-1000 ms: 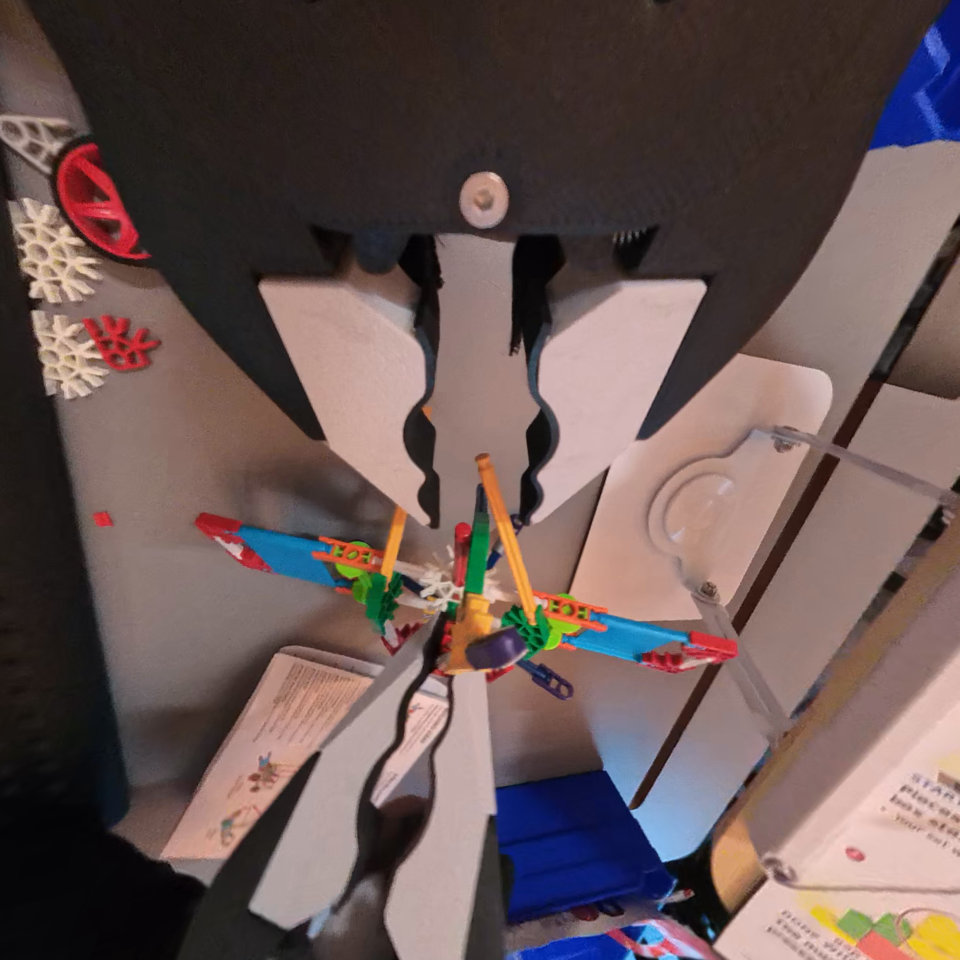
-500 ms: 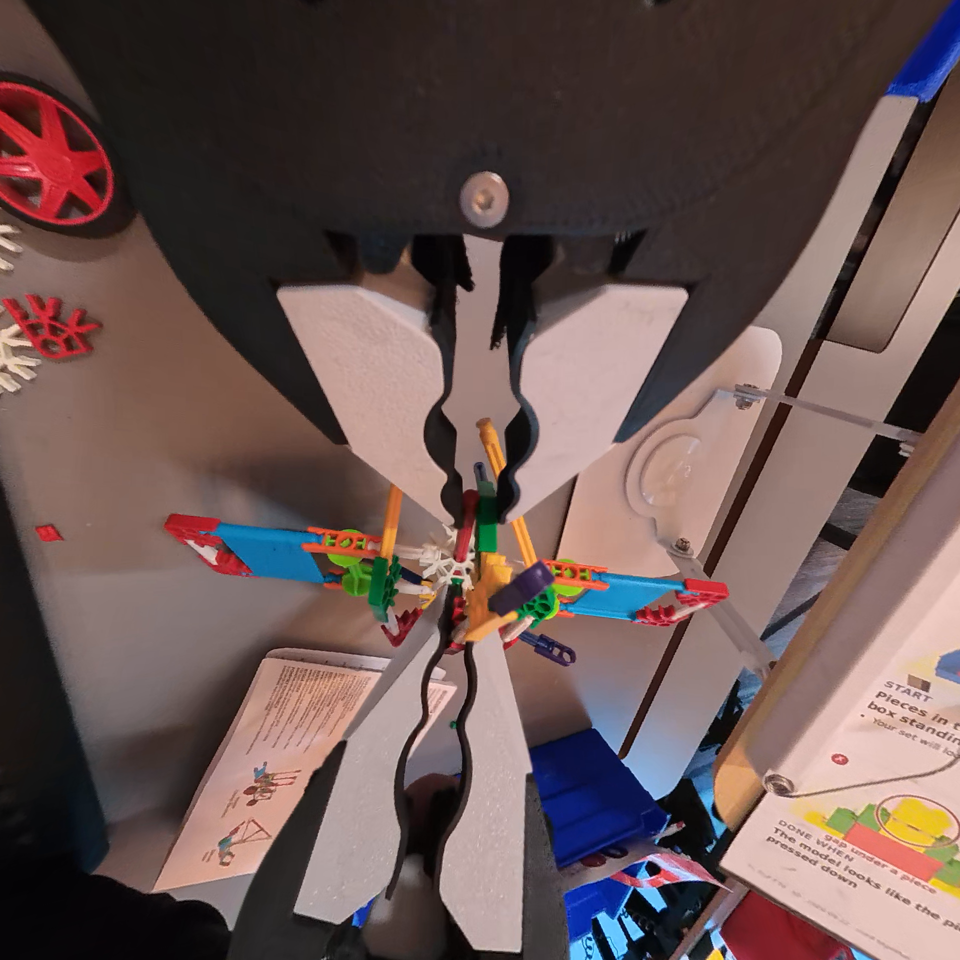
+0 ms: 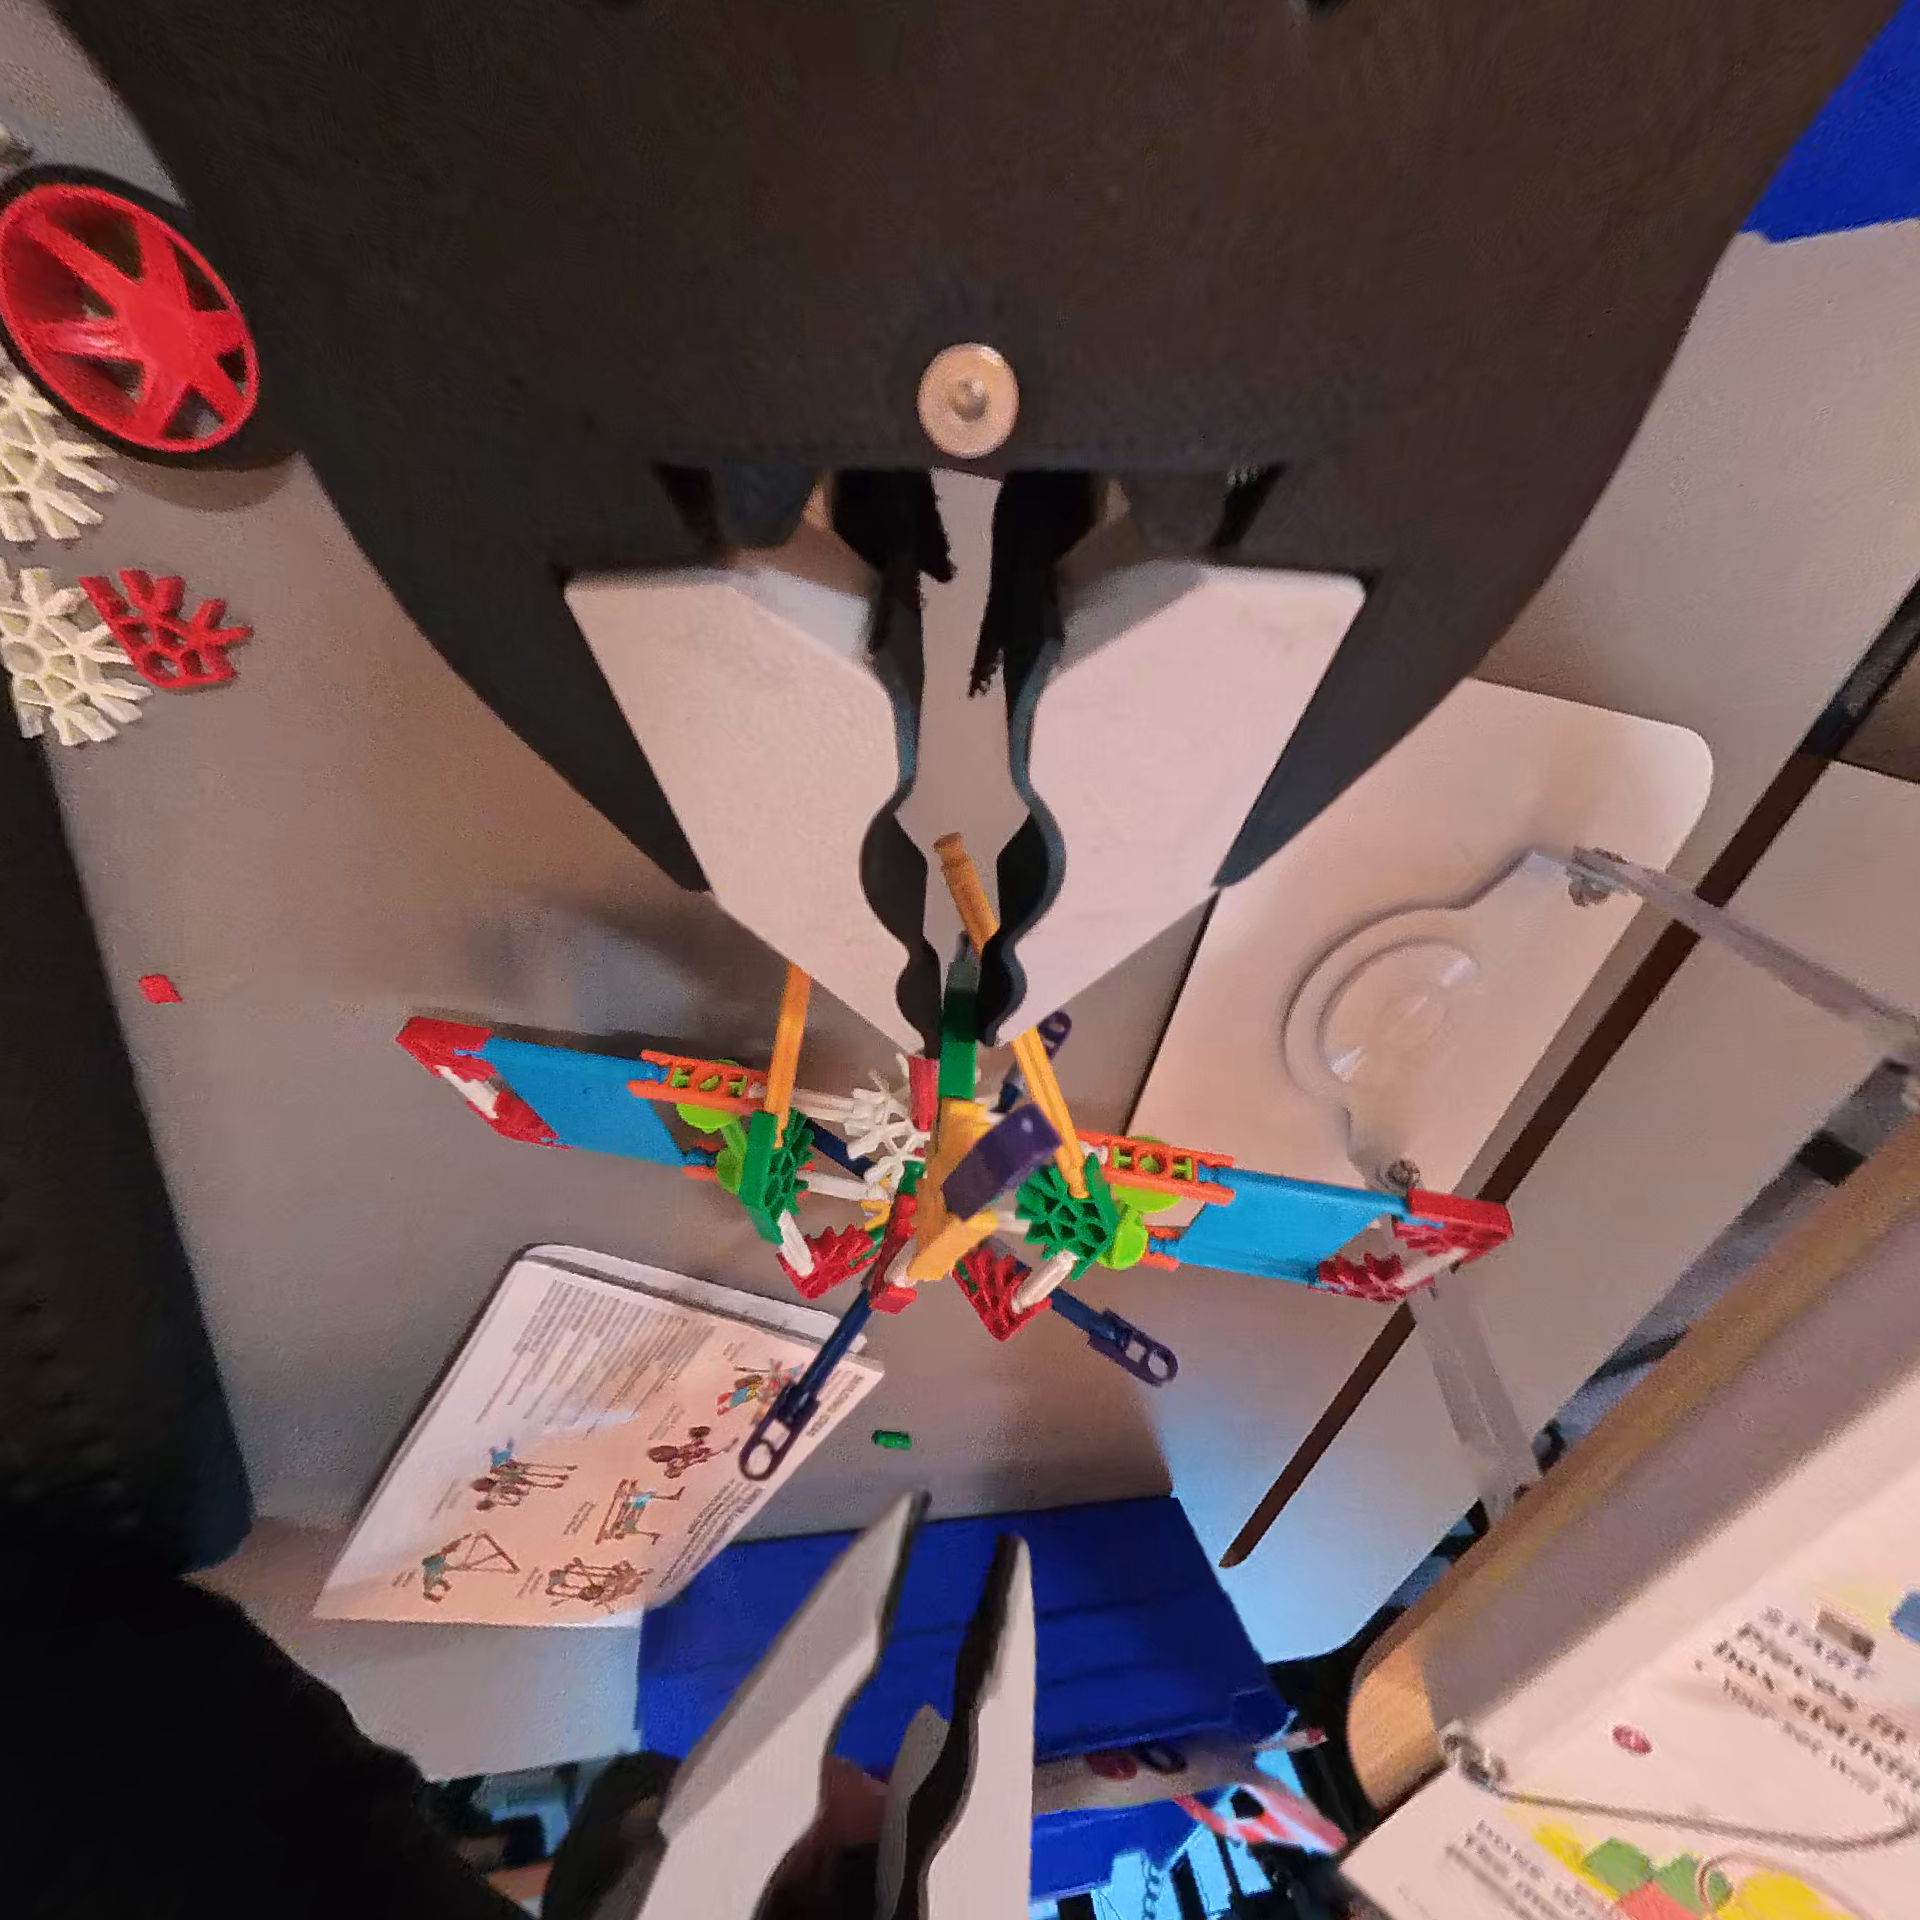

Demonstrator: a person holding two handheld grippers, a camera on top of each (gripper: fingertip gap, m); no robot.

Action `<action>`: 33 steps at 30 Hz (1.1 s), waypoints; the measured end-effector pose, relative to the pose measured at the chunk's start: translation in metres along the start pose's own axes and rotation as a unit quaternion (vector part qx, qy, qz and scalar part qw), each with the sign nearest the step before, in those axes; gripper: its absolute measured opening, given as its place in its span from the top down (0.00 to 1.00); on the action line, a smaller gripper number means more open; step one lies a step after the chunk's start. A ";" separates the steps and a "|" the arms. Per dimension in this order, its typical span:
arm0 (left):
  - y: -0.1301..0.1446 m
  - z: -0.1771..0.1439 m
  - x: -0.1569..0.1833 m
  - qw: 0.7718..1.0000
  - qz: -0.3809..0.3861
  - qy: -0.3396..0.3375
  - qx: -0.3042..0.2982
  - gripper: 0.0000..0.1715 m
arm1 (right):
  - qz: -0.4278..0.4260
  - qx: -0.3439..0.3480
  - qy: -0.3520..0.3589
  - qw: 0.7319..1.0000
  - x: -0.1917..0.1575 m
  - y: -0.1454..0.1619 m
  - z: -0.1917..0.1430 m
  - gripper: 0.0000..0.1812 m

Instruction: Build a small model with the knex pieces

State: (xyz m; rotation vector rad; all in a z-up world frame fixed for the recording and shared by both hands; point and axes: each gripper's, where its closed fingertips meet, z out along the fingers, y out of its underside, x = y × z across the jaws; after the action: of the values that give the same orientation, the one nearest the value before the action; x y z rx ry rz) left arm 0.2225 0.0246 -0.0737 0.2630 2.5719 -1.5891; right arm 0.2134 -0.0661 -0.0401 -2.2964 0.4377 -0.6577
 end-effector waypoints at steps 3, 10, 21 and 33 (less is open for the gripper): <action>0.006 0.000 -0.005 0.999 -0.034 0.012 0.008 0.98 | 0.010 -0.046 0.020 0.999 0.014 0.030 0.012 0.97; 0.022 0.004 -0.013 0.998 -0.058 0.005 -0.014 0.97 | -0.045 -0.135 -0.015 0.990 -0.003 0.084 0.058 0.90; 0.035 0.008 -0.017 0.997 -0.069 0.006 -0.023 0.97 | -0.088 -0.126 0.025 0.988 0.006 0.077 0.070 0.97; 0.037 0.005 -0.019 0.996 -0.086 0.025 -0.005 0.98 | -0.085 -0.129 -0.018 0.988 -0.004 0.081 0.061 0.98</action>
State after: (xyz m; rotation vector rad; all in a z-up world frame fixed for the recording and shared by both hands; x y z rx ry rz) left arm 0.2489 0.0345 -0.1054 0.0821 2.7052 -1.6449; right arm 0.2345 -0.0883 -0.1368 -2.6097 0.3276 -0.6740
